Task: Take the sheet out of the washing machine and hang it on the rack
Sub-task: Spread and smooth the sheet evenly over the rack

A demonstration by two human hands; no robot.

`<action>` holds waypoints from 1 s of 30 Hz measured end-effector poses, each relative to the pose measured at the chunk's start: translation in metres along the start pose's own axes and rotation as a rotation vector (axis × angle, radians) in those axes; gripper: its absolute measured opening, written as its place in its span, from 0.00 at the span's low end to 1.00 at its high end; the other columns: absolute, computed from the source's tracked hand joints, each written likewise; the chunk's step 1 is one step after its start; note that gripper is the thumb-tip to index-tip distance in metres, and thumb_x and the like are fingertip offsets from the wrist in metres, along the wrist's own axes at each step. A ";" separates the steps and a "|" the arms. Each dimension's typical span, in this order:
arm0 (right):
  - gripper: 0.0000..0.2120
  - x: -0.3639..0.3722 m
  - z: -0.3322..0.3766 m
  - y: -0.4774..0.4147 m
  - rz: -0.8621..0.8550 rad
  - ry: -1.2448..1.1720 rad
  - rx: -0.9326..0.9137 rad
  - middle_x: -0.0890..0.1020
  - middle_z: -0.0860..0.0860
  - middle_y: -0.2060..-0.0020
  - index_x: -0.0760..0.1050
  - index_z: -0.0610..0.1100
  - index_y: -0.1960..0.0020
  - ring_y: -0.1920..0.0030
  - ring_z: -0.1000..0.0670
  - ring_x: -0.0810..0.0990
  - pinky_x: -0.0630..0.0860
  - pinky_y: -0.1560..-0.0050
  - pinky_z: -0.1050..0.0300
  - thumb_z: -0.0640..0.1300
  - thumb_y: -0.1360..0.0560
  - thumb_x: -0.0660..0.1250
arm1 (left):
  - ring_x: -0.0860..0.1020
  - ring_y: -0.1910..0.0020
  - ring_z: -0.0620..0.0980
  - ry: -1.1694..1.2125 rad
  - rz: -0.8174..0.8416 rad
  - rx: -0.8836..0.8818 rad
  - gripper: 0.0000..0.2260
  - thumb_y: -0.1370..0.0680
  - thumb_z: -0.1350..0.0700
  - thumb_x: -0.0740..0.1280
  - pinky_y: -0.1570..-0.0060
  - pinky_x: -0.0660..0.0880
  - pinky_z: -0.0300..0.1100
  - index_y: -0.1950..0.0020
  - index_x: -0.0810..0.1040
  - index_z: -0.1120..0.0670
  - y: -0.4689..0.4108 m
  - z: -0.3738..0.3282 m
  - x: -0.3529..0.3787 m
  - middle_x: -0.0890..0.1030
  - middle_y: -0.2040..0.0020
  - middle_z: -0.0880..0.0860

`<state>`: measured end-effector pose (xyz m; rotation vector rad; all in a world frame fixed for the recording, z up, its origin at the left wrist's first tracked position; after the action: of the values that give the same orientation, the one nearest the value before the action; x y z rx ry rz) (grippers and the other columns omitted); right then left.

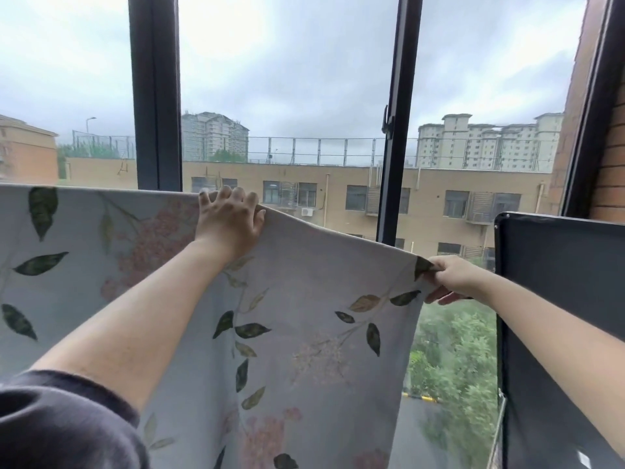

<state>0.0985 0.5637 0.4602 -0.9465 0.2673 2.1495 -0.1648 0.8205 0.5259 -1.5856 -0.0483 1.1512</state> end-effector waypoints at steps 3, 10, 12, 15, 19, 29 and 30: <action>0.08 0.004 -0.002 -0.002 -0.076 -0.282 -0.004 0.85 0.49 0.64 0.75 0.41 0.54 0.56 0.47 0.83 0.78 0.54 0.53 0.34 0.22 0.59 | 0.69 0.41 0.58 -0.001 -0.016 -0.013 0.15 0.20 0.47 0.52 0.37 0.59 0.58 0.45 0.71 0.55 0.002 0.005 0.000 0.74 0.44 0.56; 0.04 0.003 -0.004 -0.008 -0.271 -0.467 -0.028 0.84 0.42 0.53 0.76 0.41 0.54 0.49 0.47 0.81 0.76 0.52 0.55 0.40 0.28 0.70 | 0.69 0.41 0.57 0.010 -0.034 -0.005 0.14 0.20 0.47 0.53 0.38 0.58 0.58 0.46 0.71 0.55 0.003 0.005 0.000 0.74 0.44 0.56; 0.03 0.000 -0.003 -0.009 -0.335 -0.434 -0.019 0.82 0.42 0.52 0.76 0.42 0.55 0.49 0.46 0.79 0.76 0.52 0.55 0.39 0.28 0.69 | 0.69 0.41 0.57 0.011 -0.038 -0.005 0.14 0.20 0.47 0.53 0.38 0.58 0.57 0.45 0.71 0.55 0.003 0.003 0.001 0.74 0.44 0.56; 0.02 -0.004 0.001 -0.008 -0.355 -0.441 -0.011 0.80 0.41 0.51 0.77 0.42 0.53 0.51 0.46 0.77 0.77 0.53 0.55 0.38 0.26 0.67 | 0.69 0.41 0.57 0.012 -0.040 -0.005 0.14 0.20 0.47 0.53 0.38 0.59 0.57 0.45 0.71 0.55 0.003 0.003 0.001 0.74 0.44 0.56; 0.04 -0.014 0.008 0.001 -0.217 -0.800 0.038 0.80 0.47 0.64 0.75 0.44 0.58 0.66 0.51 0.77 0.74 0.67 0.59 0.38 0.26 0.66 | 0.69 0.42 0.57 0.003 -0.048 -0.011 0.14 0.20 0.47 0.53 0.38 0.59 0.58 0.45 0.71 0.55 0.003 0.005 0.003 0.74 0.44 0.56; 0.09 -0.052 0.015 -0.004 -0.363 -1.107 0.086 0.80 0.51 0.79 0.71 0.44 0.59 0.78 0.56 0.79 0.73 0.80 0.65 0.32 0.24 0.63 | 0.71 0.44 0.55 0.077 -0.057 -0.006 0.13 0.21 0.45 0.55 0.41 0.60 0.55 0.45 0.71 0.52 -0.001 0.007 -0.002 0.77 0.45 0.53; 0.09 -0.056 0.016 -0.007 -0.368 -1.092 0.087 0.80 0.50 0.79 0.70 0.43 0.59 0.78 0.55 0.79 0.74 0.80 0.64 0.32 0.24 0.62 | 0.73 0.45 0.55 0.123 -0.061 -0.006 0.13 0.21 0.45 0.57 0.41 0.60 0.55 0.46 0.72 0.52 -0.004 0.007 -0.005 0.78 0.46 0.53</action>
<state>0.1191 0.5440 0.5115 0.2895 -0.3284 1.9689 -0.1701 0.8245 0.5327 -1.6464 -0.0189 1.0057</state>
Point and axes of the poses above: each hand's wrist, its own y-axis away from the middle knuckle, its own x-axis out of the palm, z = x × y, the point moved 4 cm from there along -y, towards the middle knuckle
